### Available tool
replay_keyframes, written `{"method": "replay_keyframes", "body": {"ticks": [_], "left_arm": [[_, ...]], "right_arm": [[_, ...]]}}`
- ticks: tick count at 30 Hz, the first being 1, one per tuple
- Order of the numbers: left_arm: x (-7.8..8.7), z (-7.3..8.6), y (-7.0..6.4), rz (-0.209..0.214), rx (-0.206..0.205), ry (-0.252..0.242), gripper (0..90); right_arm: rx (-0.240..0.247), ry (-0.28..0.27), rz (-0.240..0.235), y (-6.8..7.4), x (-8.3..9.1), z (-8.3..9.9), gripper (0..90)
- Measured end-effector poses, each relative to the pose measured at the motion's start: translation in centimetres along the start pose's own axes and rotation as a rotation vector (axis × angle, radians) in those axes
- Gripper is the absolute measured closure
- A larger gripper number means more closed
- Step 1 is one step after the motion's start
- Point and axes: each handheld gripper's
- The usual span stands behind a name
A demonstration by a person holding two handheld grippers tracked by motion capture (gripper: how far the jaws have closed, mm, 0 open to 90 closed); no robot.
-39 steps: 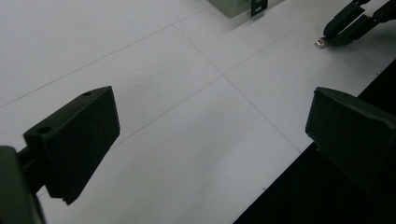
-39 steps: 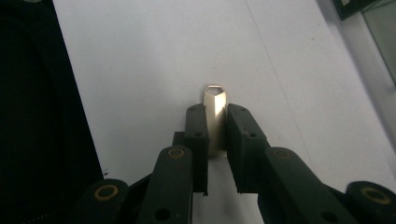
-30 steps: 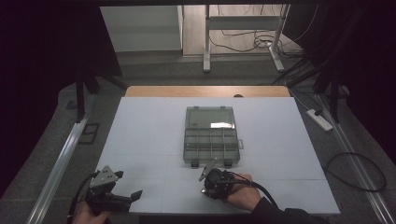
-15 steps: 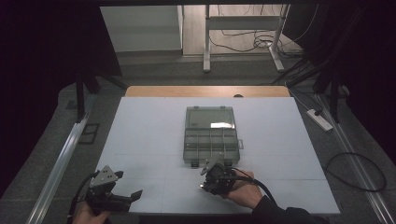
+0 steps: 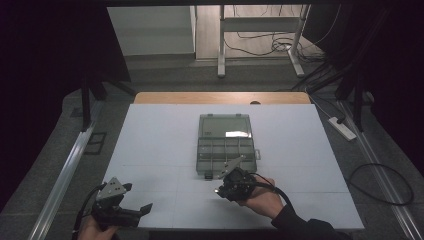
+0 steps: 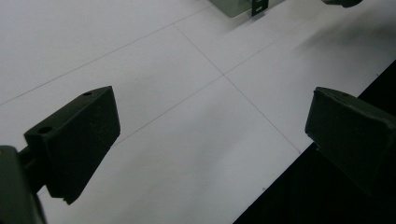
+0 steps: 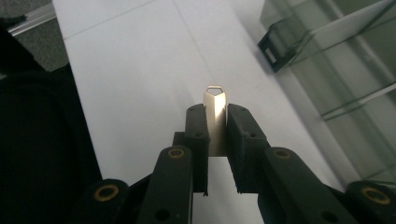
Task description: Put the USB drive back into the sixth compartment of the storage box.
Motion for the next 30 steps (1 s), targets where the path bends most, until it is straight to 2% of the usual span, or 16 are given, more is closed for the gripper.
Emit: {"method": "replay_keyframes", "body": {"ticks": [15,30], "left_arm": [[0.0,0.0,0.0,-0.001,0.000,0.001,3.2],[0.0,0.0,0.0,-0.001,0.000,0.001,3.2]], "right_arm": [[-0.036,-0.057,0.046,-1.9,0.8,-1.1,78.3],[-0.056,-0.081,0.085,-3.4,0.8,-2.2,78.3]]}}
Point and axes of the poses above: each handheld gripper's, and its own axes: x roughly backward along the jaws, z roughly out of its underside, y roughly to its left, and after that the axes turned 4 degrees about -z, right-handed
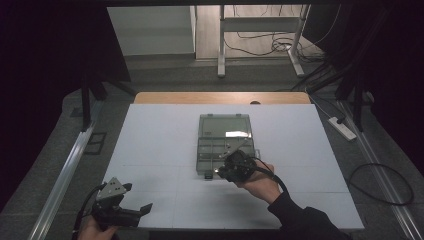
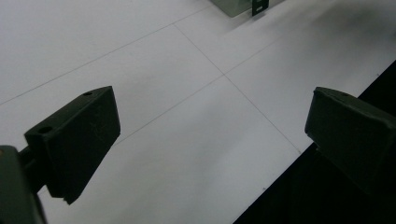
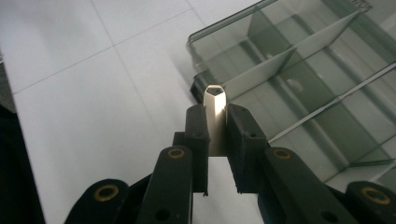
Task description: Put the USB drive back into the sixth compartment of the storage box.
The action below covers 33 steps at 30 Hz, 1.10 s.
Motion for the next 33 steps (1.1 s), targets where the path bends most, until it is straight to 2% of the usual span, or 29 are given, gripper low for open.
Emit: {"method": "replay_keyframes", "body": {"ticks": [15,33], "left_arm": [[0.0,0.0,0.0,-0.003,0.000,0.002,3.6],[0.0,0.0,0.1,0.004,0.006,-0.002,3.6]], "right_arm": [[-0.020,-0.014,0.050,-1.7,-0.8,-1.0,78.3],[-0.035,0.001,0.090,-3.1,-2.2,-1.4,78.3]]}}
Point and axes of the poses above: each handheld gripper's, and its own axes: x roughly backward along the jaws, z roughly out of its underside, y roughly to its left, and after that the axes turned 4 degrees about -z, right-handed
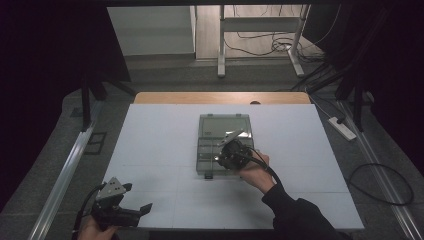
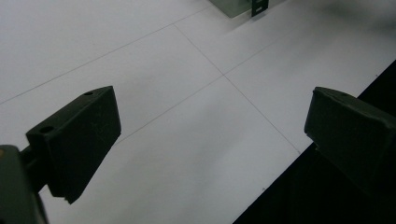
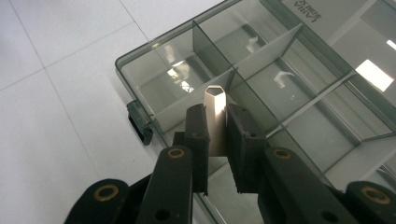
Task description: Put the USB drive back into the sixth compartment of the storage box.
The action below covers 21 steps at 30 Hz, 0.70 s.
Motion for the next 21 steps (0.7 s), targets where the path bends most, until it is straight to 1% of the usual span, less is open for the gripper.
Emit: {"method": "replay_keyframes", "body": {"ticks": [9,17,19,21], "left_arm": [[0.0,0.0,0.0,0.001,-0.001,0.000,3.6],[0.0,0.0,0.0,0.002,-0.003,-0.001,3.6],[0.0,0.0,0.0,0.002,-0.004,0.000,3.6],[0.0,0.0,0.0,0.002,-0.004,-0.001,3.7]], "right_arm": [[0.003,0.031,0.000,0.0,-1.3,0.0,78.2],[0.016,0.053,0.005,0.3,-2.0,0.0,77.4],[0.014,0.049,0.002,0.3,-1.9,-0.1,75.3],[0.018,0.047,0.002,0.5,-1.8,-0.2,70.9]]}}
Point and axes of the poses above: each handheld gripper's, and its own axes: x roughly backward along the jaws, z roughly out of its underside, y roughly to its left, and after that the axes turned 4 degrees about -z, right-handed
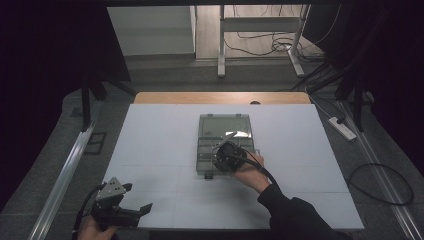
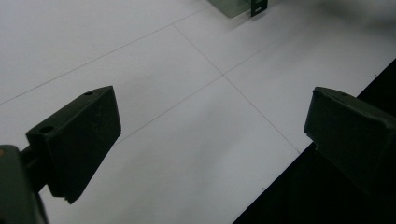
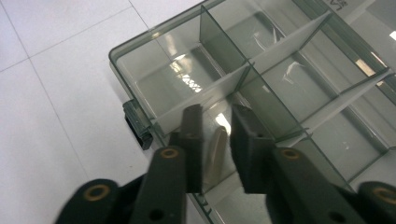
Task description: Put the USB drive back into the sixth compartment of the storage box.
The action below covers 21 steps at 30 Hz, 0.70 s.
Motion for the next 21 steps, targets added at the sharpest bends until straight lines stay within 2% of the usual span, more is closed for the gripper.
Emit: {"method": "replay_keyframes", "body": {"ticks": [8,13,15,21], "left_arm": [[0.00,0.00,0.01,0.002,0.000,0.000,3.7],[0.01,0.01,0.01,0.002,-0.001,0.000,3.7],[0.01,0.01,0.01,0.002,-0.001,0.000,3.7],[0.00,0.00,0.00,0.003,-0.002,0.000,3.7]], "right_arm": [[0.004,-0.010,0.019,0.30,0.29,-0.16,58.3],[-0.012,-0.012,0.023,0.26,0.48,-0.21,52.1],[-0.018,-0.012,0.031,0.28,0.56,-0.24,46.8],[-0.035,-0.019,0.020,0.39,0.75,-0.34,40.5]]}}
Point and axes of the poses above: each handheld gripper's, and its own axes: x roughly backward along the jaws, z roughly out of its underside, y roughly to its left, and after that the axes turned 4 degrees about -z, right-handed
